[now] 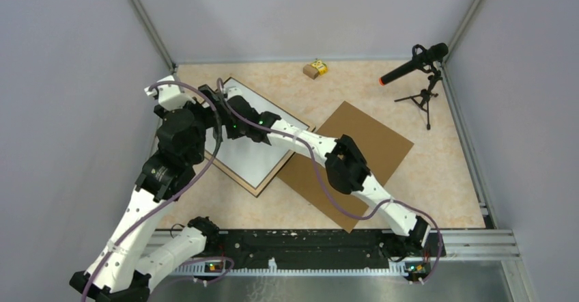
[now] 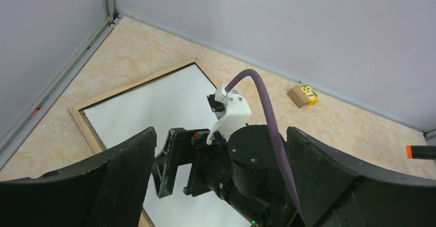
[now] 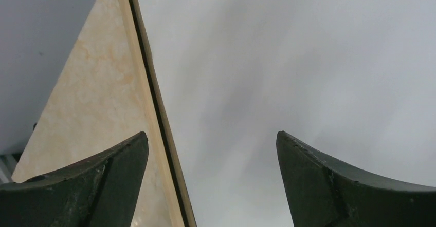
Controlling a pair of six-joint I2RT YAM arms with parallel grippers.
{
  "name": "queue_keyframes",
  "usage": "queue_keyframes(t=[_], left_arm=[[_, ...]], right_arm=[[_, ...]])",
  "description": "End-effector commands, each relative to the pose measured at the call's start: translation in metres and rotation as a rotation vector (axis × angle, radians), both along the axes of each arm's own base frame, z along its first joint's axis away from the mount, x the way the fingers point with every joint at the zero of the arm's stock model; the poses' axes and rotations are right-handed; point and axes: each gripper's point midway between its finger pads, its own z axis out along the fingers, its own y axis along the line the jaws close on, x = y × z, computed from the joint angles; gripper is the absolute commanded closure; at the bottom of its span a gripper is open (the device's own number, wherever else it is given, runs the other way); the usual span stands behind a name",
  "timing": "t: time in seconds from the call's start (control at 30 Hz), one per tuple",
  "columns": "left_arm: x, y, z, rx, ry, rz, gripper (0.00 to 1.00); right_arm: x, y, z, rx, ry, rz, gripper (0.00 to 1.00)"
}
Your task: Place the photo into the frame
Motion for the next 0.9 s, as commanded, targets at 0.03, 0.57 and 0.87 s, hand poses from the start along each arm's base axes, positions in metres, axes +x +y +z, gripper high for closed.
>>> queue_keyframes(t=[0.03, 0.57, 0.87], left_arm=[[0.007, -0.005, 0.007, 0.001, -0.032, -0.040, 0.01], [0.062, -0.047, -0.057, 0.066, 0.132, -0.242, 0.01], [0.080, -0.167, -0.162, -0.135, 0.473, -0.888, 0.01]], right_arm=[[-0.018, -0.031, 0.078, 0.076, 0.005, 0.091, 0.06], [-0.019, -0.272, 0.074, 0.027, 0.063, -0.162, 0.01], [-0.079, -0.397, 0.021, -0.127, 0.153, -0.413, 0.01]])
